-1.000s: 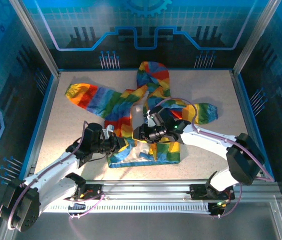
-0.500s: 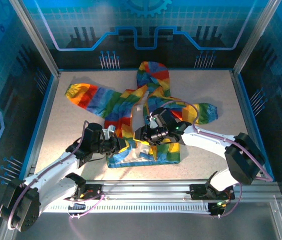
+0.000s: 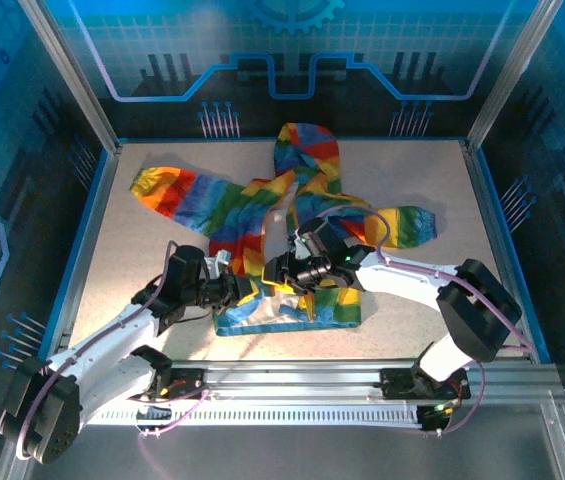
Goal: Zip up the jacket
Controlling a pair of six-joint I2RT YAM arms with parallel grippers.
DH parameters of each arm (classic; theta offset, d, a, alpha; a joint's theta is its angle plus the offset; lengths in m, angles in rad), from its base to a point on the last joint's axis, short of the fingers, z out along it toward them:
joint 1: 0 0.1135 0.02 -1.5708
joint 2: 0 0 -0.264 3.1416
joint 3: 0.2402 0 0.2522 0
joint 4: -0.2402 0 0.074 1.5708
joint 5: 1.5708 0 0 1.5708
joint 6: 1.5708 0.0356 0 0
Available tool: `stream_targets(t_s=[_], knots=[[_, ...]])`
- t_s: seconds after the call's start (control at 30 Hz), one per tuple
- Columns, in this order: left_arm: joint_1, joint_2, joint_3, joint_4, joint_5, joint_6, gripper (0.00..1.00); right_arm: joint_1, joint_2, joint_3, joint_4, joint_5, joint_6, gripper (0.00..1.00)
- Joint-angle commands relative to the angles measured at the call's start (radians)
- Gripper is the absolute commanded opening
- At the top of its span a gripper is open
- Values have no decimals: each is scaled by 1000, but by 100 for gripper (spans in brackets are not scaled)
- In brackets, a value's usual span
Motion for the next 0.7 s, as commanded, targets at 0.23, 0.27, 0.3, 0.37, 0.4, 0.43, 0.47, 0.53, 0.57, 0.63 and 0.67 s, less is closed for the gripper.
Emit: stream_targets(t_s=[0.23,0.27,0.3,0.37,0.4,0.43,0.47,0.53,0.57,0.63,0.67], knots=[[28,-27,15,-38,29,44,1,15,-1,-39,82,-21,40,5],[32,-32,19,-55,28,51,4,15,-8,-31,60,-8,24,0],[35,-37,24,-68,27,56,10,15,-14,-24,44,1,13,0],[41,-53,40,-117,21,63,27,18,-26,-22,15,17,-5,0],[40,-61,50,-138,20,69,33,19,-29,-23,8,21,-10,0],[41,-71,64,-169,15,77,38,21,-32,6,-1,26,-15,0],[40,-83,81,-207,7,87,43,22,-36,16,-12,31,-21,0],[42,-104,116,-289,-21,115,47,28,-42,30,-29,44,-32,0],[41,-114,136,-334,-39,127,47,30,-44,36,-34,48,-36,0],[41,-131,159,-383,-57,129,46,35,-50,40,-29,56,-34,0],[41,-139,166,-393,-61,120,43,38,-55,40,-22,61,-30,0]])
